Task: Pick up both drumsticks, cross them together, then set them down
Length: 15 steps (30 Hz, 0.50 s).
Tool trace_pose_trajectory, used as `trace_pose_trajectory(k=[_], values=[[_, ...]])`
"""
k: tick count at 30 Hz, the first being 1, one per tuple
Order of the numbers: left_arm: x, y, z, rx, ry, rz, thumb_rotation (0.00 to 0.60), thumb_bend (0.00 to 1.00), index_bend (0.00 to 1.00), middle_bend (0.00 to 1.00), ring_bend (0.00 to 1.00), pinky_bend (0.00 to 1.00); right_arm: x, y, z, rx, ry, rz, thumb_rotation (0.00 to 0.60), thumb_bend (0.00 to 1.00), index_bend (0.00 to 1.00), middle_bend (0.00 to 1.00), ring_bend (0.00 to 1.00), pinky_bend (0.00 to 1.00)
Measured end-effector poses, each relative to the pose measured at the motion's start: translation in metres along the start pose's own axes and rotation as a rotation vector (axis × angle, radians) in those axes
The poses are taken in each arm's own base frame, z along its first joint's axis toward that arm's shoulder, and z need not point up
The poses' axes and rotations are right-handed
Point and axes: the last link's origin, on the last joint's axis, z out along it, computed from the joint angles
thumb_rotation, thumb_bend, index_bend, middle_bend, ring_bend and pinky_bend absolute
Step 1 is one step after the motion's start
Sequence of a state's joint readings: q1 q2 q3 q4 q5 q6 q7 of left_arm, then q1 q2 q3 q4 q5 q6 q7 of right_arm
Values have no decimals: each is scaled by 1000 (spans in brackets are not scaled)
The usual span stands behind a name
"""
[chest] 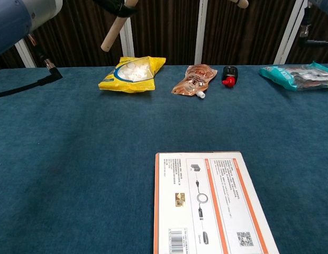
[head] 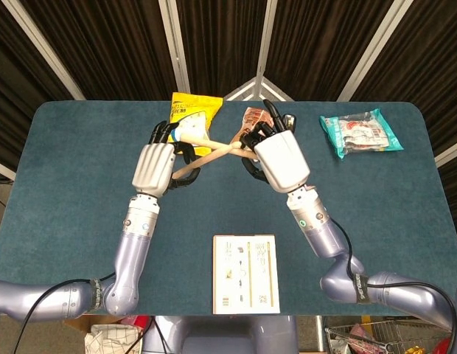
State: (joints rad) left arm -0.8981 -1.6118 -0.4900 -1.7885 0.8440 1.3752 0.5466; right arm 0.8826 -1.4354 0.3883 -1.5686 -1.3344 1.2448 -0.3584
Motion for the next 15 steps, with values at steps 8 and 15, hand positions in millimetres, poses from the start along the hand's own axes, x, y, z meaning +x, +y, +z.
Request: trace_pose_trajectory(k=[8, 15], values=[[-1, 3, -1, 2, -4, 2, 600, 470, 657, 606, 120, 26, -3, 1, -2, -3, -10, -6, 600, 488, 708, 628, 382, 15], [-2, 1, -1, 10, -4, 20, 600, 469, 657, 607, 120, 26, -2, 3, -4, -7, -3, -4, 600, 487, 708, 628, 382, 19]])
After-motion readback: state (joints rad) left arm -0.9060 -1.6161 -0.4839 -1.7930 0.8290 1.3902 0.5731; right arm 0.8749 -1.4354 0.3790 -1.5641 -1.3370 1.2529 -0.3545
